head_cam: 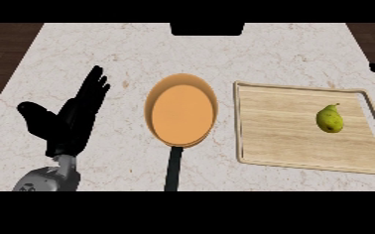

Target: Pick the pear from the tray and place it in the pot

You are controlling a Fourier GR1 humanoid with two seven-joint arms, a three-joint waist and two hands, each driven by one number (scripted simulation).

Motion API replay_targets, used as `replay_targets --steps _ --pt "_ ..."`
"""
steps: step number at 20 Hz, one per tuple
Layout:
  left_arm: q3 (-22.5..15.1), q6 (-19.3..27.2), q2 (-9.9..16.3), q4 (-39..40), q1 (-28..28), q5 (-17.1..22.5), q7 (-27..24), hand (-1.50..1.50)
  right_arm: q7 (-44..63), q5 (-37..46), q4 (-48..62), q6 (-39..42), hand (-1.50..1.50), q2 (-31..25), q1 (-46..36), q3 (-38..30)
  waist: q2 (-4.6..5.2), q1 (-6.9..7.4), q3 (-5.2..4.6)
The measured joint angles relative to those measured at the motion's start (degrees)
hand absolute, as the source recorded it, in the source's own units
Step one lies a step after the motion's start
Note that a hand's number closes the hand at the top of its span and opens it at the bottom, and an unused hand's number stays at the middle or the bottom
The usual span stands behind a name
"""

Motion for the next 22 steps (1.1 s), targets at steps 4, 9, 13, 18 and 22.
replay_targets --steps 4,9,13,18,22 --pt "0.7 -0.9 -1.1 1.1 -0.5 -1.0 -0.2 0.0 2.6 0.6 -1.1 0.4 -1.5 1.6 -0.5 -1.8 0.01 -0.03 -0.01" --pt "1.7 -1.9 -1.9 0.8 -0.3 -1.6 -0.3 0.0 6.0 2.8 -2.6 -1.1 -1.5 4.7 0.5 -2.2 0.01 -0.05 -0.01" --pt "2.5 -2.5 -2.6 1.2 -0.9 -2.0 -0.2 0.0 7.1 5.9 -2.4 -1.6 -1.5 6.3 0.9 -1.4 0.03 -0.03 0.0" --pt "3.4 -3.7 -3.0 1.1 -0.8 -2.3 0.5 0.0 5.1 10.8 1.8 -2.8 -1.5 8.9 -1.2 -0.5 0.09 0.17 0.02" --pt "3.0 -3.6 -4.1 1.6 -0.6 -3.8 -0.4 0.0 4.1 13.9 5.4 -2.2 -1.5 10.2 -4.0 0.5 0.11 0.29 0.01"
